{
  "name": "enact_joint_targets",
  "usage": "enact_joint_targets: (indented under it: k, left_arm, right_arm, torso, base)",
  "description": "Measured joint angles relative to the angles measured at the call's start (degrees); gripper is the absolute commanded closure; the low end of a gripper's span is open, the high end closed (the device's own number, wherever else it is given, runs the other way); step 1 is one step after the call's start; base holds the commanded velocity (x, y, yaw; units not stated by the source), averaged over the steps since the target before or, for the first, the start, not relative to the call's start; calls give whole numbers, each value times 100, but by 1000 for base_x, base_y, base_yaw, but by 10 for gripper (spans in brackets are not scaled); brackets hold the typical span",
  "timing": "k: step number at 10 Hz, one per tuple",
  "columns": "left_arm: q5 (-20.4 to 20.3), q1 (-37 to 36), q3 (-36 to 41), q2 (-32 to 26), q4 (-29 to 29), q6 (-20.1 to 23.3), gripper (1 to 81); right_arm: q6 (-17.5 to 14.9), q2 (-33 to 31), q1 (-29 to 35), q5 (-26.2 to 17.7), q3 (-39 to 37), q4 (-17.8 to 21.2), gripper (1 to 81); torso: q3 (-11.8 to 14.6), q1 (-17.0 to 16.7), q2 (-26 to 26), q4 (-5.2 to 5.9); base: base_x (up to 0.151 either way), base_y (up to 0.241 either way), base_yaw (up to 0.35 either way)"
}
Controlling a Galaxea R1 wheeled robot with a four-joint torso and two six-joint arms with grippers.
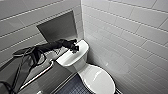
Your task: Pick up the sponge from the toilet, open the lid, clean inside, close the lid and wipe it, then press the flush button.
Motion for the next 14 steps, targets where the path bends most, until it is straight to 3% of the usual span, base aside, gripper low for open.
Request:
enact_joint_targets:
  k: [4, 5, 7, 10, 14]
  left_arm:
    - [55, 40, 2895, -1803, -5, 2, 811]
    - [44, 262, 3433, -2383, 50, 5, 811]
    - [124, 1365, 4255, -3437, 276, 9, 811]
    - [-341, 3138, 4847, -4147, 785, 18, 811]
    - [-1193, 5624, 4593, -4057, 1498, 82, 811]
  right_arm:
    - [-1, -234, 245, -4, 9, 0, 811]
    - [-4, -236, 290, -1, 5, -5, 811]
    - [-1, -236, 354, -6, -24, -16, 811]
    - [-4, -251, 466, -9, -144, -22, 811]
    - [-4, -234, 463, -23, -210, -33, 811]
  torso:
    - [4, 0, 0, 0]
    - [57, 2, 0, 0]
    - [380, 2, 0, 0]
    - [999, -9, -2, 0]
    - [1823, -22, -15, 0]
  base:
    - [0, 0, 0]
    - [0, 0, 0]
    - [0, 0, 0]
    - [0, 0, 0]
    - [0, 0, 0]
